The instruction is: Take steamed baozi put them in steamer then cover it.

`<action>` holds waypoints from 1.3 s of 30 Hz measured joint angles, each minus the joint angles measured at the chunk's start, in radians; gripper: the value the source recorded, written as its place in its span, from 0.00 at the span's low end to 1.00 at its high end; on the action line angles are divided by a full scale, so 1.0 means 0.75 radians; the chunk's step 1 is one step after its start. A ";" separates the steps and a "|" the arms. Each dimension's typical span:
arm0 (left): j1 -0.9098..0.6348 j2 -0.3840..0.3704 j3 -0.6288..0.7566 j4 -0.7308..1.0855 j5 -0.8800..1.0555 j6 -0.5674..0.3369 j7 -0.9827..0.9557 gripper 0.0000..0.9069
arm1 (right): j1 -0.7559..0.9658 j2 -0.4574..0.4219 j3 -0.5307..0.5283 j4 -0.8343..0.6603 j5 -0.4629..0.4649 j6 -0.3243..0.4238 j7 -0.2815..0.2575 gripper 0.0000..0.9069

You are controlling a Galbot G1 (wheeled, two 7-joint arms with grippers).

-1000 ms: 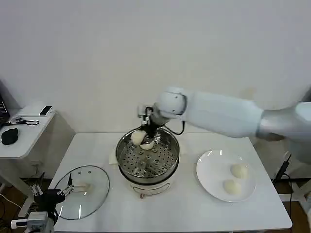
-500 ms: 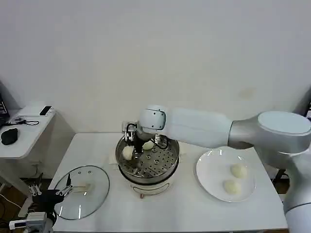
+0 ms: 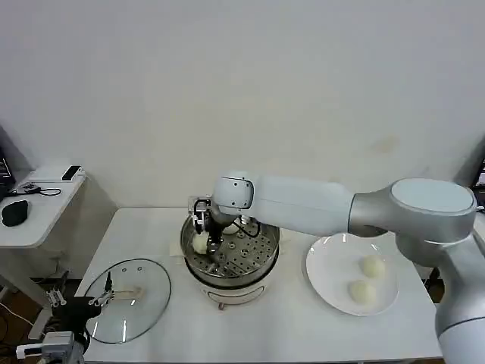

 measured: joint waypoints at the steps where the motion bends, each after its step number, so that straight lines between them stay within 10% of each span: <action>1: 0.000 0.000 0.000 0.000 0.000 0.000 0.000 1.00 | 0.002 -0.003 0.002 0.004 0.000 -0.001 0.000 1.00; 14: 0.003 0.001 0.004 -0.008 0.000 0.000 0.000 1.00 | 0.177 -0.163 -0.022 0.166 -0.051 0.053 -0.087 1.00; 39: 0.008 0.019 0.077 0.001 0.020 0.006 0.001 1.00 | 0.073 -1.127 0.090 0.556 -0.554 0.390 -0.372 1.00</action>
